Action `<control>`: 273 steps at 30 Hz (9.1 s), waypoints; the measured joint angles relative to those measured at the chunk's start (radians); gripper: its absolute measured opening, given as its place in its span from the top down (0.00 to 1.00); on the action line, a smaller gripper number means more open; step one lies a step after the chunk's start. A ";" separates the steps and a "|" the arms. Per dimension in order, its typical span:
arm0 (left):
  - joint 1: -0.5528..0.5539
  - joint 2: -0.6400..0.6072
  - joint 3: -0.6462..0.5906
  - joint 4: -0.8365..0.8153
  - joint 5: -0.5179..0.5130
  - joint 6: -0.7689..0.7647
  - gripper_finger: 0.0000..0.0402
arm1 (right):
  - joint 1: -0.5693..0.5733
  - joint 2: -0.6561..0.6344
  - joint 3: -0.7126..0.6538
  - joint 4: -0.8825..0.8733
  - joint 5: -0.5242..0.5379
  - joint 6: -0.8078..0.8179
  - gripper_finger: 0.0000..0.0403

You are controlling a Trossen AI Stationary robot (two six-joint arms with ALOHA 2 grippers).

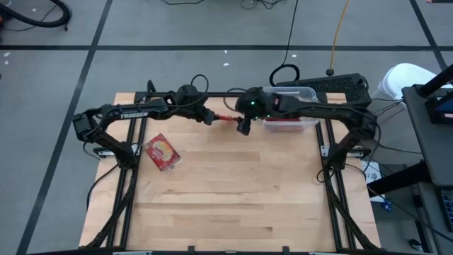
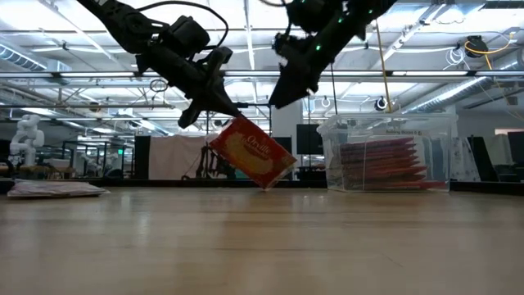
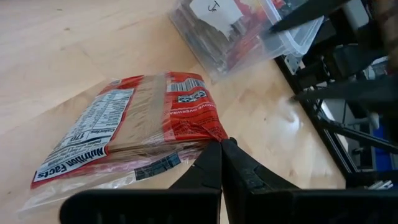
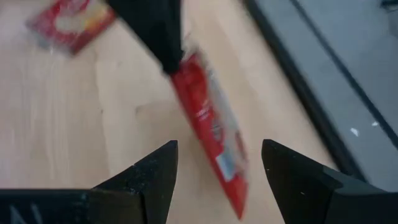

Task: Sort popcorn bags into baskets
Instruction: Put the popcorn bag into the transparent container

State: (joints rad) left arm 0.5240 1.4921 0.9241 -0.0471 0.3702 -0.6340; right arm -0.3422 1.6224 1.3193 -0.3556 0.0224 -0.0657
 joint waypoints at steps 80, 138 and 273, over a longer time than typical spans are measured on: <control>-0.246 -0.089 0.001 0.290 -0.022 0.263 0.30 | -0.029 -0.184 0.002 -0.206 -0.679 0.432 0.95; -0.166 -0.071 0.001 0.985 -0.376 -0.032 0.96 | -0.193 -0.533 -0.362 0.758 -0.255 0.785 0.58; -0.193 -0.199 0.001 0.200 -0.243 -0.042 0.60 | -0.777 -0.183 0.098 -0.680 -0.429 0.462 0.91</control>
State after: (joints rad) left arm 0.3305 1.2934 0.9249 0.1532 0.1270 -0.6756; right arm -1.1194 1.4391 1.4177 -1.0355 -0.4068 0.3958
